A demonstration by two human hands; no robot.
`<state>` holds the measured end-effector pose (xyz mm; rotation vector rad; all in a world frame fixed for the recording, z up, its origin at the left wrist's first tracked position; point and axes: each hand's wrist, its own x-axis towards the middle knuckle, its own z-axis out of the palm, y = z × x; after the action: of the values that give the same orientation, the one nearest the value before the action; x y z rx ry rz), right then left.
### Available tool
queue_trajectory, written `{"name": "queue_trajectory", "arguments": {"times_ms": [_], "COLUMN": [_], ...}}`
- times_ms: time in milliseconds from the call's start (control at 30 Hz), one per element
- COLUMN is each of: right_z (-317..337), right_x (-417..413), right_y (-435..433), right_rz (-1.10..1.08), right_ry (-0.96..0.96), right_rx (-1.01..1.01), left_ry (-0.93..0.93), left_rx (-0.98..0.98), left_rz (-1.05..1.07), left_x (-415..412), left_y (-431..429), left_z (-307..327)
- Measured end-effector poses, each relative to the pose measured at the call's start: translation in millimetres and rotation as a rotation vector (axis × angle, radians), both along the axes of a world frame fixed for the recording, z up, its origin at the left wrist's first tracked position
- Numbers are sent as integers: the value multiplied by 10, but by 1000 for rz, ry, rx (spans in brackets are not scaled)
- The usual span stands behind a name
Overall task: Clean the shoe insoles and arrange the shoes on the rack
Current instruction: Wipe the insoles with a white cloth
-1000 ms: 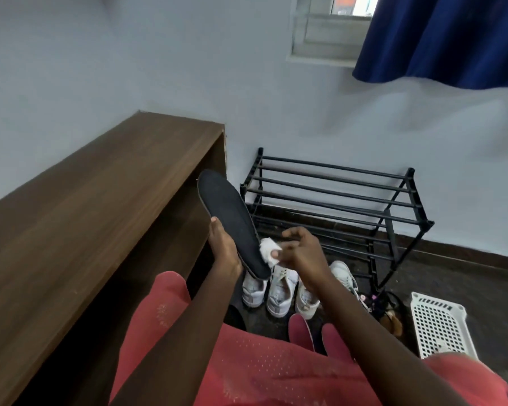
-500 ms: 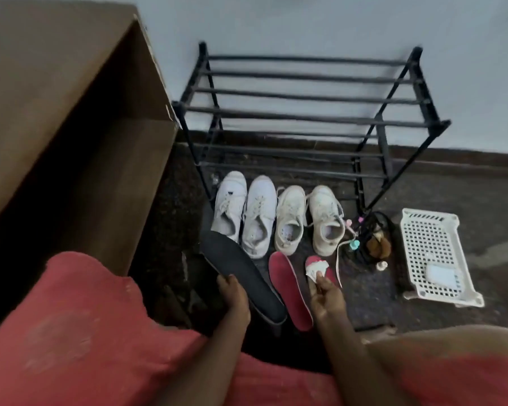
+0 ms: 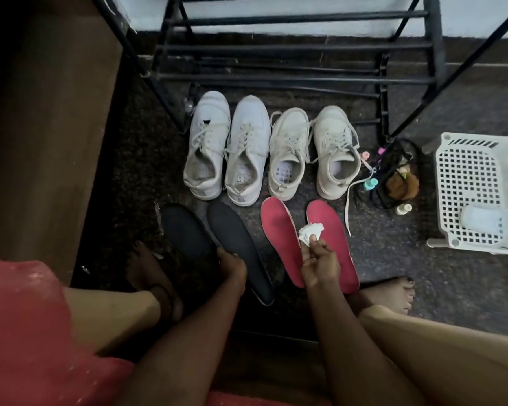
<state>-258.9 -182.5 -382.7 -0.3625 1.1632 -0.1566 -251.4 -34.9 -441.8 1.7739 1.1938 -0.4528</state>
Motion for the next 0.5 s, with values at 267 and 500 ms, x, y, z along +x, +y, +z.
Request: {"name": "queue_trajectory", "arguments": {"times_ms": [267, 500], "right_z": [-107, -117], "right_x": [-91, -103], "right_y": [-92, -65], "right_rz": [-71, -49], "right_ry": [85, 117], "right_rx": [-59, -51], "left_ry": [-33, -13], "left_rx": [166, 194], "left_rz": [111, -144], "left_x": [84, 99], "left_y": [-205, -639], "left_z": [22, 157]}}
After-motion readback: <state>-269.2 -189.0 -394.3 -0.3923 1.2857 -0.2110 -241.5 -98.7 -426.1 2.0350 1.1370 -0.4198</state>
